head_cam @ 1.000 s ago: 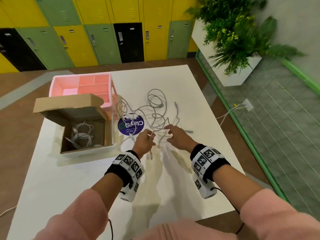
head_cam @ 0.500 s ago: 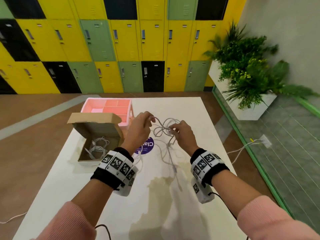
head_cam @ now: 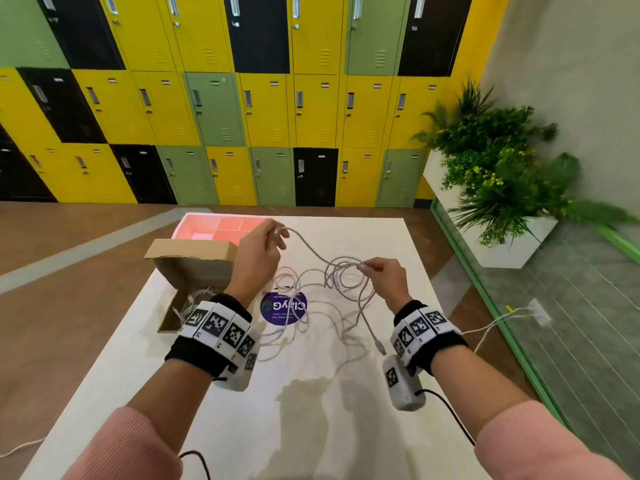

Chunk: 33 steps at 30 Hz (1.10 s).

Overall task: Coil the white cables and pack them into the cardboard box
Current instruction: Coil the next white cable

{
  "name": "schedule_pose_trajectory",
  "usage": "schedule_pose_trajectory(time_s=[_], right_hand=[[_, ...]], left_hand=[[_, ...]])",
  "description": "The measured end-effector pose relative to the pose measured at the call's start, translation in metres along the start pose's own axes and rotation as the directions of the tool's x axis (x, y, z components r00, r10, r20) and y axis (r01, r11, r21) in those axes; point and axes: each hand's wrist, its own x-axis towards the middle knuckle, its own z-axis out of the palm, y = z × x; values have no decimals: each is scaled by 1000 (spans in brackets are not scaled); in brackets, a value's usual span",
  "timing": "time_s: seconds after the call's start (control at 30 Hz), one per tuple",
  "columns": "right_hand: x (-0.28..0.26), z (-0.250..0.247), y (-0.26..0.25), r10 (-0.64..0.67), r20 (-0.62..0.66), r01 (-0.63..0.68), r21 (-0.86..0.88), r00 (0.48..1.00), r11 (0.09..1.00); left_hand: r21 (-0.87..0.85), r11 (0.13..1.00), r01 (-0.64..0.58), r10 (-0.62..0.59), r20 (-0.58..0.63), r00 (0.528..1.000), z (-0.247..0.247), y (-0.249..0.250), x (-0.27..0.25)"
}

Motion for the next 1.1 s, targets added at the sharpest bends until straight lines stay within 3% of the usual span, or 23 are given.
schedule_pose_trajectory(time_s=[0.27, 0.5, 0.6, 0.67, 0.77, 0.83, 0.87, 0.93, 0.97, 1.03, 1.1], right_hand=[[0, 2, 15, 230, -98, -240, -111, 968, 964], [8, 4, 50, 375, -145, -386, -55, 916, 921], [5, 8, 52, 410, -144, -418, -32, 901, 908], [2, 12, 51, 409, -99, -416, -74, 907, 906], [-2, 19, 39, 285, 27, -264, -299, 958, 917], [-4, 23, 23, 91, 129, -30, -412, 988, 911], [-5, 26, 14, -1, 215, 96, -431, 977, 897], [-4, 32, -2, -103, 398, 248, -332, 912, 910], [-3, 35, -8, -128, 449, 265, -256, 884, 930], [-2, 40, -20, -195, 422, 280, -149, 885, 948], [0, 42, -35, -244, 293, 259, -13, 924, 966]], left_hand=[[-165, 985, -52, 15, -216, 976, -8, 29, 16], [-335, 934, -126, -37, -441, 897, -28, 40, 33], [-385, 909, -161, -46, -475, 879, -36, 42, 43], [-416, 896, -157, -52, -449, 892, -37, 42, 49], [-467, 873, -140, -56, -382, 922, -32, 43, 54], [-493, 861, -124, -62, -344, 937, -28, 44, 54], [-507, 854, -115, -65, -325, 944, -26, 44, 55], [-531, 842, -98, -70, -286, 956, -22, 42, 55], [-540, 837, -90, -70, -268, 961, -21, 41, 54], [-550, 832, -80, -62, -236, 970, -21, 40, 52], [-552, 830, -80, -47, -213, 976, -22, 38, 50]])
